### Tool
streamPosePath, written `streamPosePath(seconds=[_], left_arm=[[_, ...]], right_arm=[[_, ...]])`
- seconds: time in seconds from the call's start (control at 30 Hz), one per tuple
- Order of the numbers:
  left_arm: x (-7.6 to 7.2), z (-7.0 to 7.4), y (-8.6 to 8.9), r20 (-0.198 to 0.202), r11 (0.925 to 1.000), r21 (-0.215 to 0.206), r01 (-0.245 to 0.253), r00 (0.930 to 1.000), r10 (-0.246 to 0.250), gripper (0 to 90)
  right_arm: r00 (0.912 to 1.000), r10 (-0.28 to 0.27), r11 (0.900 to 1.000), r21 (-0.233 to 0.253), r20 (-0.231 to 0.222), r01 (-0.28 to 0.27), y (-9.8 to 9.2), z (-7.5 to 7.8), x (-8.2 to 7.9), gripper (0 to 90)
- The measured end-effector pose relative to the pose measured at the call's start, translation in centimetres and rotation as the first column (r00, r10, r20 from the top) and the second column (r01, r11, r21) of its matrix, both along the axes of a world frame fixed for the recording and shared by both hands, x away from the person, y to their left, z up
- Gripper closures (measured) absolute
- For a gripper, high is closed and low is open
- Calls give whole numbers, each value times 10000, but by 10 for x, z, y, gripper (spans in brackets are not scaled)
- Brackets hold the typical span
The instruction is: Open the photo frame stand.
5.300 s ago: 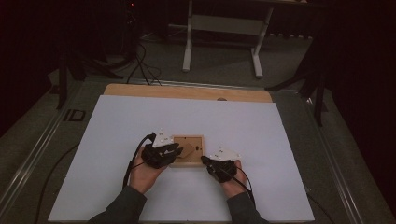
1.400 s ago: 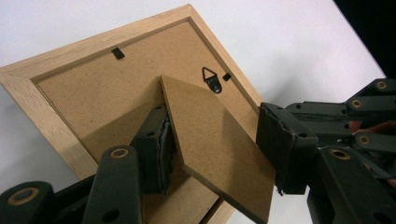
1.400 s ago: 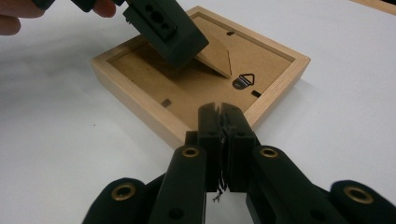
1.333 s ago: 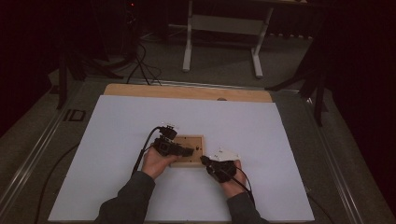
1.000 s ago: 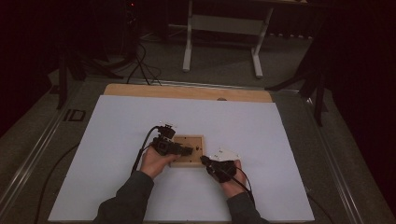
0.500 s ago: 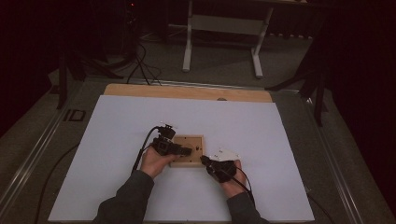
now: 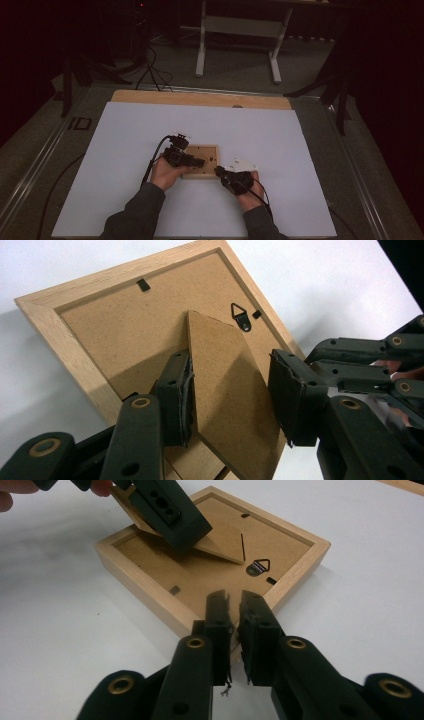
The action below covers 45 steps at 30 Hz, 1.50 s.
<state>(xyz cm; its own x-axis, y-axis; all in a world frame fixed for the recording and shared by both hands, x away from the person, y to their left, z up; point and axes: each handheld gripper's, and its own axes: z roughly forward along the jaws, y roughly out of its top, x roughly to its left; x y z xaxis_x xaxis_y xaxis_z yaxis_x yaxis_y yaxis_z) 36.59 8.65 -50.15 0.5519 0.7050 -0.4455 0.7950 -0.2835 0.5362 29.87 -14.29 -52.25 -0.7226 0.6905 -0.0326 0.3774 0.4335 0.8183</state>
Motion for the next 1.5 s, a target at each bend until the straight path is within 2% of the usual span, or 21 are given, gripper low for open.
streamPosePath(seconds=[0.23, 0.47, 0.67, 0.83, 0.97, 1.1, 1.37, 1.5], left_arm=[[-4, 1, -2, 346, 9996, 271, 109, 9993, -118, 555], [-8, 2, -4, 657, 9990, 425, 137, 9977, -165, 557], [-13, 2, -4, 1067, 9987, 494, 129, 9941, -181, 557], [-18, 2, -4, 1389, 9983, 556, 170, 9900, -246, 557], [-22, 2, -5, 1701, 9978, 642, 183, 9850, -290, 558], [-28, 2, -5, 2112, 9970, 746, 183, 9769, -337, 558], [-36, 1, -6, 2600, 9964, 836, 147, 9649, -361, 557], [-40, 1, -7, 2922, 9952, 970, 164, 9553, -442, 557]], right_arm=[[10000, -13, 10000, -36, -62, 13, -1, 1, 1, 758], [9999, -154, 9998, 129, -42, 154, -6, 5, 4, 719], [9993, -283, 9985, 458, -259, 295, -11, 8, 7, 684], [9988, -371, 9977, 550, -304, 388, -12, 12, 10, 663], [9978, -498, 9963, 676, -443, 528, -14, 14, 15, 646], [9969, -560, 9955, 728, -551, 599, -15, 17, 20, 636], [9961, -573, 9951, 770, -673, 624, -18, 25, 26, 603], [9923, -668, 9910, 1085, -1046, 781, -19, 29, 37, 574]])
